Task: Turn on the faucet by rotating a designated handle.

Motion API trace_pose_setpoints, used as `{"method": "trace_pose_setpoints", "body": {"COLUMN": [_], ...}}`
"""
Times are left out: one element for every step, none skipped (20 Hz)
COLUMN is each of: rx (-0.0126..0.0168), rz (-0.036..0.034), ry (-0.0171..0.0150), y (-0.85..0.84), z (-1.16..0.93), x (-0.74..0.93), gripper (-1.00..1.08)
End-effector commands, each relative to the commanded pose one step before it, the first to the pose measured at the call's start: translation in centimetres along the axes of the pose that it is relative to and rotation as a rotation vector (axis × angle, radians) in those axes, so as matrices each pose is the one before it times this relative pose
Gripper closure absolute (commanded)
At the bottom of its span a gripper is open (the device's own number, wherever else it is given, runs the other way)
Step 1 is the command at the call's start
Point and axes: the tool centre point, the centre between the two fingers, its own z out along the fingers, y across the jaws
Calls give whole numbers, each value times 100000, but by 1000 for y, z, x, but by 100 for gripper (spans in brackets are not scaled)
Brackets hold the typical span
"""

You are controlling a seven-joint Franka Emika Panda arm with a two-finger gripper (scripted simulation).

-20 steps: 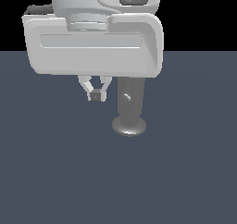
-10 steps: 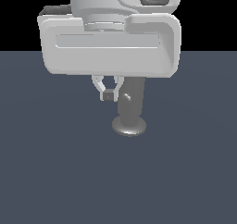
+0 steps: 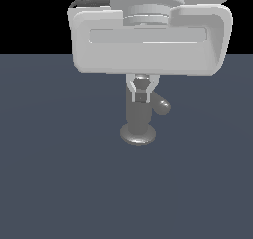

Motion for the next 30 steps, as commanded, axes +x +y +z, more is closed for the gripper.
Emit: {"method": "trace_pose_setpoints", "body": {"rx": [-59,0,0,0,0,0,0,0,-59,0,0,0,0,0,0,0,0,0,0,0,-658,10,12,10,10,10,13,11,11,11], "rz": [1718,0,0,0,0,0,0,0,34,0,0,0,0,0,0,0,0,0,0,0,-2906,56,69,56,56,56,69,56,56,56], "ry": [-1723,0,0,0,0,0,0,0,-11,0,0,0,0,0,0,0,0,0,0,0,4099,-79,-97,-79,-79,-79,-97,-79,-79,-79], "y": [1991,477,476,476,476,475,475,474,473,473,472,472,471,469,468,467,465,462,458,0,-1431,229,234,229,229,229,234,229,228,228], "z": [913,0,0,0,0,0,0,0,3,0,0,0,0,0,0,0,0,-1,-1,0,-1504,36,44,36,36,36,44,36,36,36], "x": [72,81,81,81,81,82,82,82,84,82,83,83,83,84,84,85,86,87,89,0,1193,254,257,254,255,255,258,255,255,254], "gripper": [108,108,108,108,108,108,108,108,108,108,108,108,108,108,108,108,108,108,108,108,108,108,108,108,108,108,108,108,108,108]}}
